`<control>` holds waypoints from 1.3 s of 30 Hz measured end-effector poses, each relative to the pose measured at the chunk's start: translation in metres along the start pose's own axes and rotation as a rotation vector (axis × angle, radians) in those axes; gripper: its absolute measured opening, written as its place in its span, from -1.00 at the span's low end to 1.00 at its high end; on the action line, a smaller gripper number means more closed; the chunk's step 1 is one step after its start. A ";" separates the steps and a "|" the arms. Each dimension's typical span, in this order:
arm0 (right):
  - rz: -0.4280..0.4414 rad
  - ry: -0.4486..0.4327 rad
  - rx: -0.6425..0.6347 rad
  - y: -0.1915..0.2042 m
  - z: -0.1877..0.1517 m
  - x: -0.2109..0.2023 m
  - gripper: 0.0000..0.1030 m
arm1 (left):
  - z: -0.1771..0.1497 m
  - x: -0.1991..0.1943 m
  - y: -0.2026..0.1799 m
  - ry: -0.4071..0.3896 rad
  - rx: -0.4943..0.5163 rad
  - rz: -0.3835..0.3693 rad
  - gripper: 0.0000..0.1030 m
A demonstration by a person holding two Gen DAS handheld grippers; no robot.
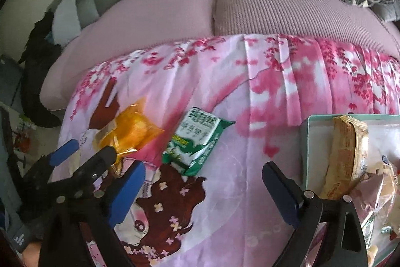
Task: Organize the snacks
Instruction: 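Grasp the orange barcode bag with left tool while right tool approaches green biscuit pack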
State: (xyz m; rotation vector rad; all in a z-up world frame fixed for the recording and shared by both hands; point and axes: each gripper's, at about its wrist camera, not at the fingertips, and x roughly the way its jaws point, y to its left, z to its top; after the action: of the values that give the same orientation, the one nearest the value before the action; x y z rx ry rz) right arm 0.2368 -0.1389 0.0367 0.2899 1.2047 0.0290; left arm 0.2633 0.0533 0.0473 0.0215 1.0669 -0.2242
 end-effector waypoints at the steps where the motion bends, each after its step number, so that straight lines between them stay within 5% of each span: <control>1: -0.003 0.007 0.005 -0.002 0.002 0.002 0.86 | 0.000 0.002 0.000 0.003 0.002 -0.005 0.96; 8: -0.017 0.053 0.009 -0.008 0.010 0.021 0.86 | 0.008 0.018 0.001 0.033 -0.005 -0.010 0.93; 19: -0.020 0.037 -0.018 -0.007 0.014 0.033 0.84 | 0.014 0.040 0.000 0.049 -0.032 -0.048 0.50; 30: -0.067 -0.015 -0.051 0.012 0.013 0.041 0.81 | 0.007 0.032 0.035 -0.004 -0.179 0.036 0.49; 39: -0.138 -0.024 -0.086 0.027 0.013 0.059 0.74 | 0.002 0.033 0.050 0.004 -0.234 0.001 0.49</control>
State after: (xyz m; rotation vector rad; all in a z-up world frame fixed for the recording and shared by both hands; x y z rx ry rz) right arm 0.2736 -0.1047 -0.0067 0.1316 1.1936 -0.0425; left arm 0.2896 0.0960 0.0147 -0.1881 1.0914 -0.0976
